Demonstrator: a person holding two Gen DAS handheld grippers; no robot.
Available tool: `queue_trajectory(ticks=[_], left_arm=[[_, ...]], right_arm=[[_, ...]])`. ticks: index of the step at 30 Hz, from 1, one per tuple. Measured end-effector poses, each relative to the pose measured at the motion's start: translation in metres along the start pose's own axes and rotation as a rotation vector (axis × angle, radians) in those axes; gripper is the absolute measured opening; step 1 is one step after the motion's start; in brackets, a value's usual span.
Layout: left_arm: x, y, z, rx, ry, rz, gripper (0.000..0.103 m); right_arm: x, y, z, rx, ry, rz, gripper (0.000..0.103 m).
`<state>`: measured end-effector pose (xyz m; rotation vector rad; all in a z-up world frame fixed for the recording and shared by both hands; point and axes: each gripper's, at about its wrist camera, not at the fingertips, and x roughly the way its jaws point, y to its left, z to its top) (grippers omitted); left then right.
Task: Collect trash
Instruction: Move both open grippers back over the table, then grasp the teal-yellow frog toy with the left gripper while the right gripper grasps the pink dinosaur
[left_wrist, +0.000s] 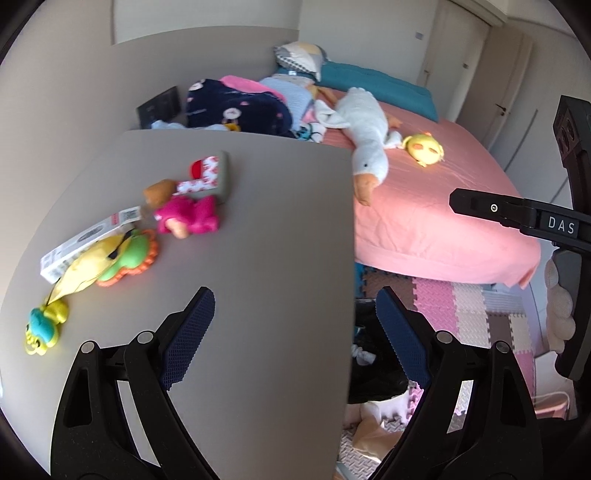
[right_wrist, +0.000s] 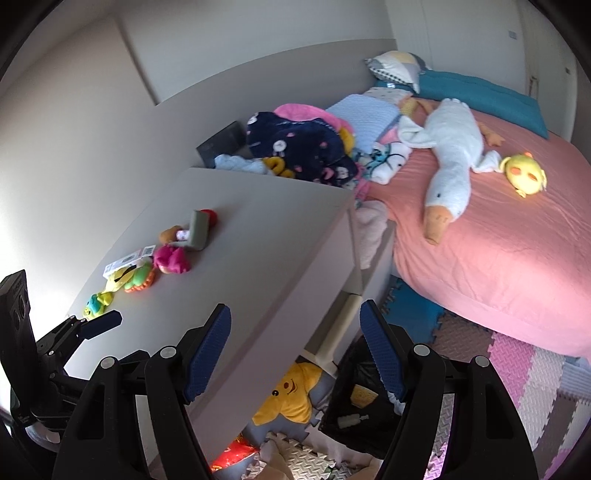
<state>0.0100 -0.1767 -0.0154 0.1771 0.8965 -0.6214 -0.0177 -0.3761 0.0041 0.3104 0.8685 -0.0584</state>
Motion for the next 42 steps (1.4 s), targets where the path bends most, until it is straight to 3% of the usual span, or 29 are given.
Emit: queue_trajectory(ticks=[23, 42], left_arm=[[-0.051, 0.119, -0.053, -0.251, -0.026, 0.235, 0.086], [-0.035, 0.201, -0.06, -0.381, 0.001, 0.317, 0.086]], right_arm=[[0.078, 0.116, 0.015, -0.188, 0.121, 0.212, 0.073], [0.162, 0.16, 0.037, -0.234, 0.23, 0.23, 0.073]])
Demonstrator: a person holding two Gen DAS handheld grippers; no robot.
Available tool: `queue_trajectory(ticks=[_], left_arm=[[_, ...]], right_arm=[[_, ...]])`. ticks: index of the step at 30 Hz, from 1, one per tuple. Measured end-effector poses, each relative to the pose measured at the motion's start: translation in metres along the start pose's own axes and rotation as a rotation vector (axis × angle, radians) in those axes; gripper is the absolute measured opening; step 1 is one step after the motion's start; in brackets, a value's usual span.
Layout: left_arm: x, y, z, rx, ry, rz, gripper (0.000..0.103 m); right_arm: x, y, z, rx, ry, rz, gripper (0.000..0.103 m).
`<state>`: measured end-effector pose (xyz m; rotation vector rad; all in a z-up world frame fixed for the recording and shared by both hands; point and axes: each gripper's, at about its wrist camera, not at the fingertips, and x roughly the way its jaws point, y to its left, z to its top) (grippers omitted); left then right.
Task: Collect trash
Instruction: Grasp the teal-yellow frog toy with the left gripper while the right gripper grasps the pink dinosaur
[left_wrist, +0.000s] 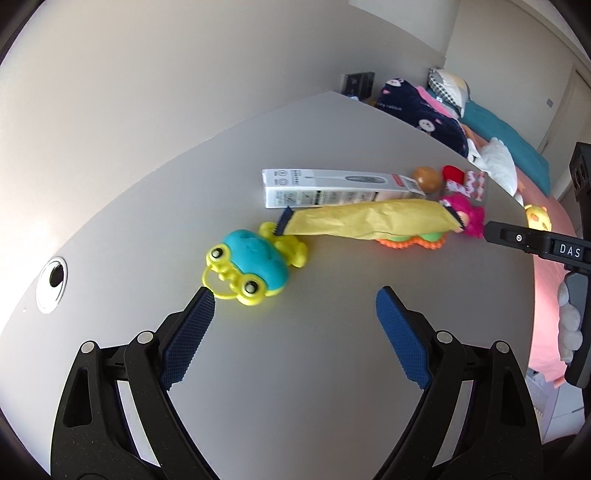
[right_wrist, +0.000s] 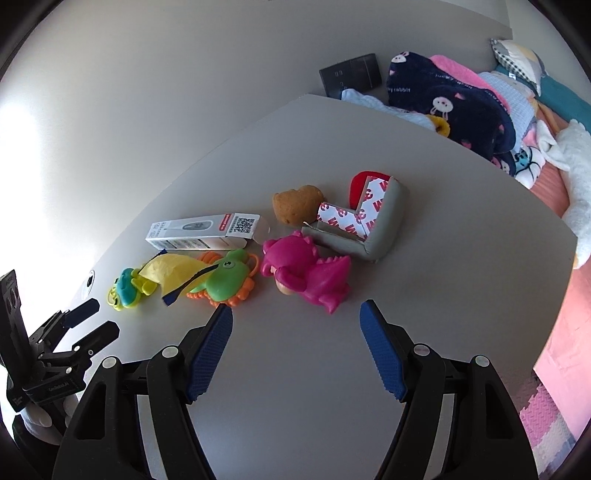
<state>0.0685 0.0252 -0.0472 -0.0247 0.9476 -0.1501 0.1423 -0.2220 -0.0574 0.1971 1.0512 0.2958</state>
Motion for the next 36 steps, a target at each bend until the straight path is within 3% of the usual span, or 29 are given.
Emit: queue_trajectory(ticks=[14, 18, 19, 22, 23, 36], left_arm=[[0.044, 0.034, 0.014, -0.013, 0.035, -0.015, 0.086], [0.047, 0.036, 0.015, 0.003, 0.015, -0.02, 0.086], [0.047, 0.036, 0.015, 0.007, 0.011, -0.016, 0.084], [0.045, 0.035, 0.014, 0.027, -0.005, 0.02, 0.064], [0.045, 0.036, 0.014, 0.024, -0.004, 0.015, 0.064], [0.016, 0.027, -0.003, 0.017, -0.004, 0.019, 0.059]], right_arm=[[0.037, 0.002, 0.019, -0.014, 0.014, -0.038, 0.072], [0.04, 0.006, 0.018, -0.042, 0.015, -0.043, 0.062], [0.04, 0.007, 0.018, -0.045, 0.012, -0.047, 0.061], [0.039, 0.008, 0.018, -0.047, 0.013, -0.043, 0.057], [0.039, 0.009, 0.018, -0.051, 0.011, -0.04, 0.047], [0.009, 0.007, 0.005, -0.047, -0.012, -0.008, 0.047]])
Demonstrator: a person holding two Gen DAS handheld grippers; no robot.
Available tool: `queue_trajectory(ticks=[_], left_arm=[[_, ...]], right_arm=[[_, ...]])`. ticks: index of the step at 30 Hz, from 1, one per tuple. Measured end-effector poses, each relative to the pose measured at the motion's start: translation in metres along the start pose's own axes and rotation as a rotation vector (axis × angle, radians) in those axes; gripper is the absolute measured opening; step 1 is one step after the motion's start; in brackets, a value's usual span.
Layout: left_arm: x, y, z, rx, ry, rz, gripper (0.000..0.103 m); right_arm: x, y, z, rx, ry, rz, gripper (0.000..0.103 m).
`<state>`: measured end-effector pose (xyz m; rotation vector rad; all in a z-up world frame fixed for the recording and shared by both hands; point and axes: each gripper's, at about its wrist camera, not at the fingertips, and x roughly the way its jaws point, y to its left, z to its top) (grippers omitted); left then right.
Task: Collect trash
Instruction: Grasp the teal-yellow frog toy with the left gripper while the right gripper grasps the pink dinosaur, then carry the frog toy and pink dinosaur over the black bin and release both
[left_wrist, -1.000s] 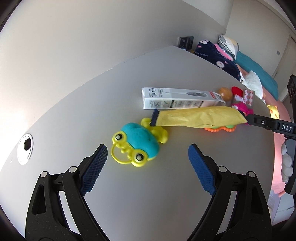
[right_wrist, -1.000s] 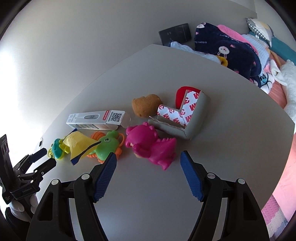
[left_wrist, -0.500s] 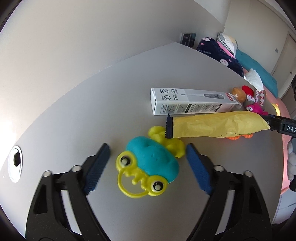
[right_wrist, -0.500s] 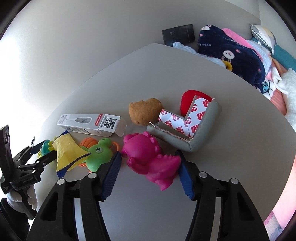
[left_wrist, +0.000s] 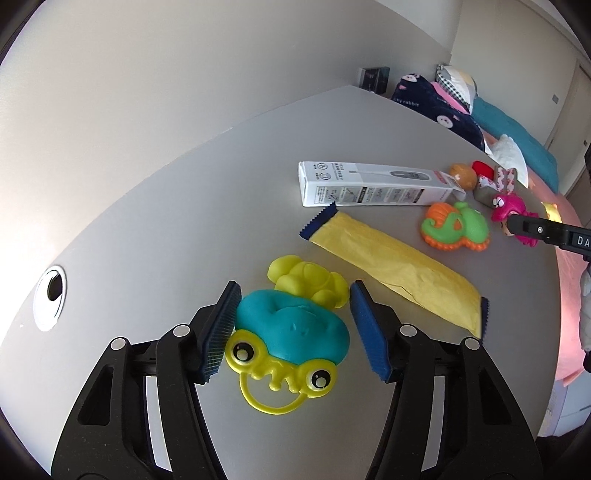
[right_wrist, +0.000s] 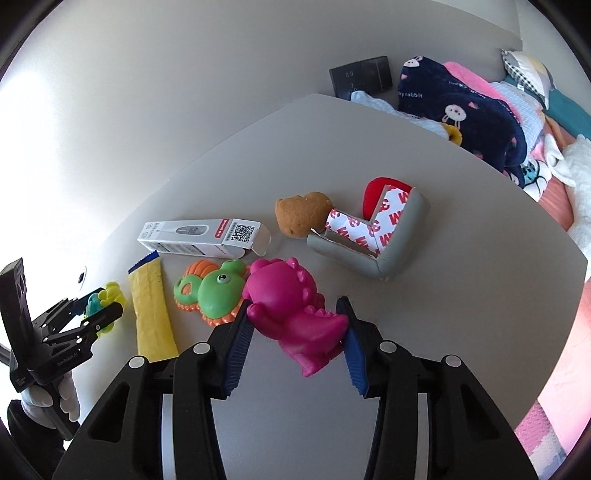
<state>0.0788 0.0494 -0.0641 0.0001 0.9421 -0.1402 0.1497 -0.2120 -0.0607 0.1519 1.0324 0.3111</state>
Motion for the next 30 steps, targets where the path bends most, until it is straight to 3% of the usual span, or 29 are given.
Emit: queue_trajectory(ticks=[6, 8, 9, 11, 20, 30], left_arm=[[-0.023, -0.015, -0.001, 0.029, -0.036, -0.015, 0.054], [-0.03, -0.022, 0.0, 0.042, -0.049, -0.034, 0.035], [-0.033, -0.025, 0.0, 0.046, -0.053, -0.043, 0.032], [-0.035, -0.032, 0.001, 0.057, -0.053, -0.067, 0.014], [-0.05, -0.057, -0.004, 0.095, -0.079, -0.106, 0.013], [-0.065, -0.112, 0.008, 0.222, -0.106, -0.188, 0.013]], right_arm=[[-0.027, -0.006, -0.011, 0.016, -0.034, 0.004, 0.047], [-0.037, -0.008, -0.016, 0.022, -0.047, 0.001, 0.047], [-0.041, -0.009, -0.019, 0.024, -0.053, 0.0, 0.047], [-0.051, -0.011, -0.025, 0.031, -0.067, -0.005, 0.047], [-0.091, -0.025, -0.048, 0.069, -0.125, -0.035, 0.047], [-0.13, -0.05, -0.073, 0.143, -0.187, -0.076, 0.047]])
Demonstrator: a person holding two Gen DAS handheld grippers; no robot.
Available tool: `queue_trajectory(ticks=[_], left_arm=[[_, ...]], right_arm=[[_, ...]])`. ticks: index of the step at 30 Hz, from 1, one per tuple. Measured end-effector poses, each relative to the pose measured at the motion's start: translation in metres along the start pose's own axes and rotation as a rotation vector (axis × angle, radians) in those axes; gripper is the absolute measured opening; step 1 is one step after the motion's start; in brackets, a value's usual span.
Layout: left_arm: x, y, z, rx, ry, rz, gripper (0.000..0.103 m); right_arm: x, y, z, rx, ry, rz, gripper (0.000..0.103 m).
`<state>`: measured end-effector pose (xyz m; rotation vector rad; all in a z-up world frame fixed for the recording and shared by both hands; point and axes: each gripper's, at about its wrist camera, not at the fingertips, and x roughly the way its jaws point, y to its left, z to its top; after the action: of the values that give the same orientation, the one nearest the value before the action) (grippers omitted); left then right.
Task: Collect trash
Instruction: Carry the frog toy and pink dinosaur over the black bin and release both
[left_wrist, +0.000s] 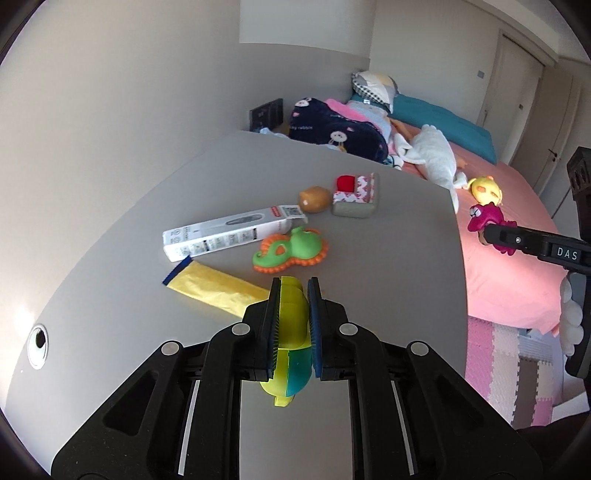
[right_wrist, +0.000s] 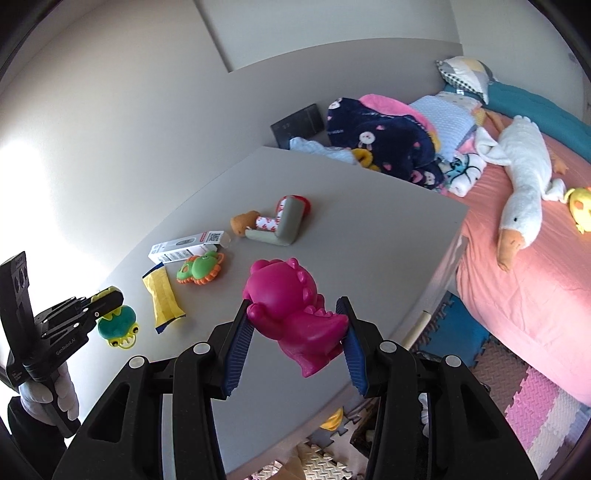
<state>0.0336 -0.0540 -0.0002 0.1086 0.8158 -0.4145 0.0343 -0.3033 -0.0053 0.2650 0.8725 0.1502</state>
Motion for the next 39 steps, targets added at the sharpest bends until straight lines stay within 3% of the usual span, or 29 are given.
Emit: queue_trajectory(ticks=[20, 37, 39], left_arm=[[0.029, -0.13, 0.027, 0.237, 0.021, -0.242, 0.013], [0.039, -0.218, 0.024, 0.393, 0.067, -0.435, 0.013], [0.044, -0.227, 0.024, 0.399, 0.097, -0.473, 0.015]], right_arm=[[-0.075, -0.076, -0.041, 0.175, -0.085, -0.153, 0.047], [-0.125, -0.121, -0.08, 0.304, -0.123, -0.278, 0.047], [-0.129, -0.129, -0.085, 0.335, -0.103, -0.29, 0.055]])
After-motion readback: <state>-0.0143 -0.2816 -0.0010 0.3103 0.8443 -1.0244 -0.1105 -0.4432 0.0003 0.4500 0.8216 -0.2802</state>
